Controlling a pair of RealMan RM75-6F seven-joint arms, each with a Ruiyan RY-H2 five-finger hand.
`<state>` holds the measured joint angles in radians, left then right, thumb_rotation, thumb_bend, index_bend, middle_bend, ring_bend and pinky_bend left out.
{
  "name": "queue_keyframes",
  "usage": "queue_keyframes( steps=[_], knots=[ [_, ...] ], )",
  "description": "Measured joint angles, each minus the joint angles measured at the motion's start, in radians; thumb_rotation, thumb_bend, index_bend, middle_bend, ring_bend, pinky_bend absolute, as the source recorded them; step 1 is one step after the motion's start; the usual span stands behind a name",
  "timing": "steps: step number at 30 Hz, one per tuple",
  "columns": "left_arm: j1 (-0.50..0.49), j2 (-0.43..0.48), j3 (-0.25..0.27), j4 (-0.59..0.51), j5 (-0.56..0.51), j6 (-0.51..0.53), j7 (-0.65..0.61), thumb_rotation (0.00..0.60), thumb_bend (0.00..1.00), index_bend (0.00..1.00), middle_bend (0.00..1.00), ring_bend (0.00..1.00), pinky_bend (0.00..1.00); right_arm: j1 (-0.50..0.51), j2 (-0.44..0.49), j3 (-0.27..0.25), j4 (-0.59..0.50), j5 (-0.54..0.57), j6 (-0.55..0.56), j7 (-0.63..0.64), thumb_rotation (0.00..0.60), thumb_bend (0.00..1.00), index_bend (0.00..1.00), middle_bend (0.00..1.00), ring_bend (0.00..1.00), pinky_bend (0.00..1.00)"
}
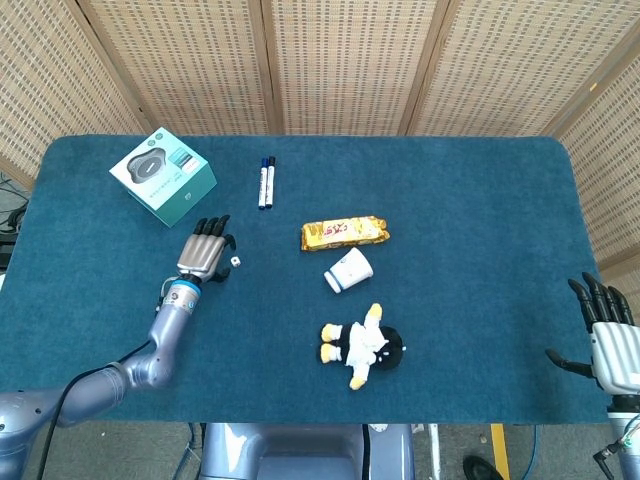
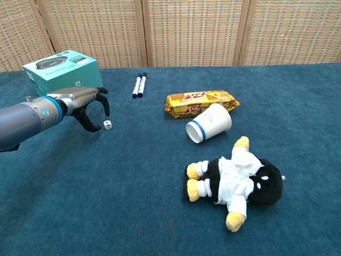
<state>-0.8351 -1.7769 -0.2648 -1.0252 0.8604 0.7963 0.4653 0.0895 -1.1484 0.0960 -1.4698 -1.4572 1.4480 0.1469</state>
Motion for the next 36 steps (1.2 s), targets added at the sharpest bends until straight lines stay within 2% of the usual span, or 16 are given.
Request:
queue_keyframes(
  steps=[7, 18, 24, 30, 36],
  knots=[
    [-0.022, -0.024, -0.004, 0.019, -0.046, -0.002, 0.045, 0.600, 0.36, 0.40, 0.00, 0.00, 0.00, -0.001, 0.003, 0.002, 0.001, 0.003, 0.002, 0.009, 0.600, 0.00, 0.00, 0.00, 0.00, 0.00],
    [-0.042, -0.045, -0.005, 0.029, -0.100, 0.004, 0.083, 0.600, 0.38, 0.52, 0.00, 0.00, 0.00, -0.002, 0.007, 0.006, 0.006, 0.010, 0.002, 0.026, 0.600, 0.00, 0.00, 0.00, 0.00, 0.00],
    [-0.038, -0.033, -0.002, 0.008, -0.100, 0.024, 0.089, 0.600, 0.39, 0.53, 0.00, 0.00, 0.00, -0.003, 0.008, 0.007, 0.008, 0.012, 0.001, 0.031, 0.600, 0.00, 0.00, 0.00, 0.00, 0.00],
    [-0.028, 0.013, -0.002, -0.078, -0.062, 0.064, 0.077, 0.600, 0.39, 0.53, 0.00, 0.00, 0.00, -0.004, 0.010, 0.006, 0.007, 0.010, 0.003, 0.034, 0.600, 0.00, 0.00, 0.00, 0.00, 0.00],
    [0.001, 0.114, -0.014, -0.260, 0.020, 0.137, 0.025, 0.600, 0.38, 0.53, 0.00, 0.00, 0.00, -0.006, 0.013, 0.006, 0.003, 0.006, 0.010, 0.035, 0.600, 0.00, 0.00, 0.00, 0.00, 0.00]
  ],
)
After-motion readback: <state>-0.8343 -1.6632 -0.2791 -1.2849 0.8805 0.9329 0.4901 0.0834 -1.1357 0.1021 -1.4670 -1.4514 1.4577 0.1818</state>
